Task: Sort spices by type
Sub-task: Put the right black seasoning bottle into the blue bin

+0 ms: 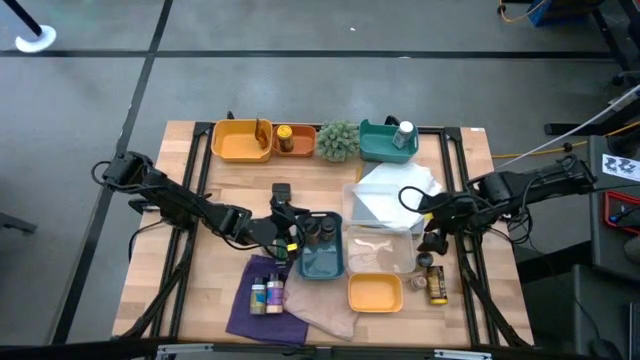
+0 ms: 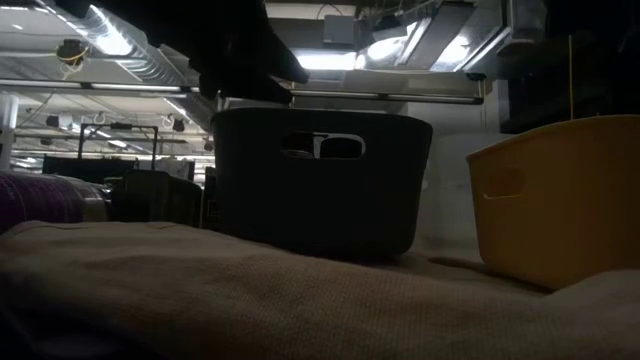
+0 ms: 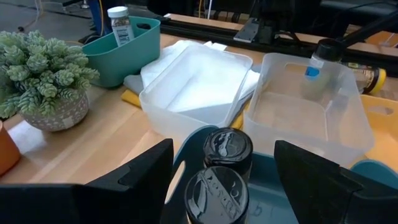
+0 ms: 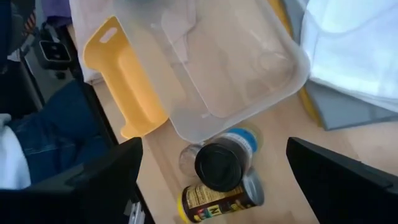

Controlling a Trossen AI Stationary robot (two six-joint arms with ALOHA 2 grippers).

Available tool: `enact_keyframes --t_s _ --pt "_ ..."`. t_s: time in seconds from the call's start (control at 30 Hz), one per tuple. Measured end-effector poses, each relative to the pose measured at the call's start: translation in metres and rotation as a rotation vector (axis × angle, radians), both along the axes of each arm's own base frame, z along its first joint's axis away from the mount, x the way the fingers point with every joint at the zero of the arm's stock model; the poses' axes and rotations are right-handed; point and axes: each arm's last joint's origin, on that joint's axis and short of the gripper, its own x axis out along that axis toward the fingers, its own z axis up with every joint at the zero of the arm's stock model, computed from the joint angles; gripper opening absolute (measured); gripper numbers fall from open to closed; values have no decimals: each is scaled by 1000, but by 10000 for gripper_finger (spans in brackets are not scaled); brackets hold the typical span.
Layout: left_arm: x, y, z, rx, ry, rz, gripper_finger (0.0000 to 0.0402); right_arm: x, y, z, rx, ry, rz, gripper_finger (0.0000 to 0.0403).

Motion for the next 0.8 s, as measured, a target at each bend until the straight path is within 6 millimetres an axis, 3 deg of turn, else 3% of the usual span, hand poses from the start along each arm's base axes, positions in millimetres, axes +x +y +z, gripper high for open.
enact_keyframes --t_s 0.17,0.5,0.8 --pt "-1 0 -2 -27 4 14 263 5 12 -7 -28 45 63 397" --pt "-1 1 -3 -51 8 27 263 15 63 -38 -240 165 246 397" --pt "-1 1 -3 -75 -2 38 263 21 88 -66 -349 278 264 397"
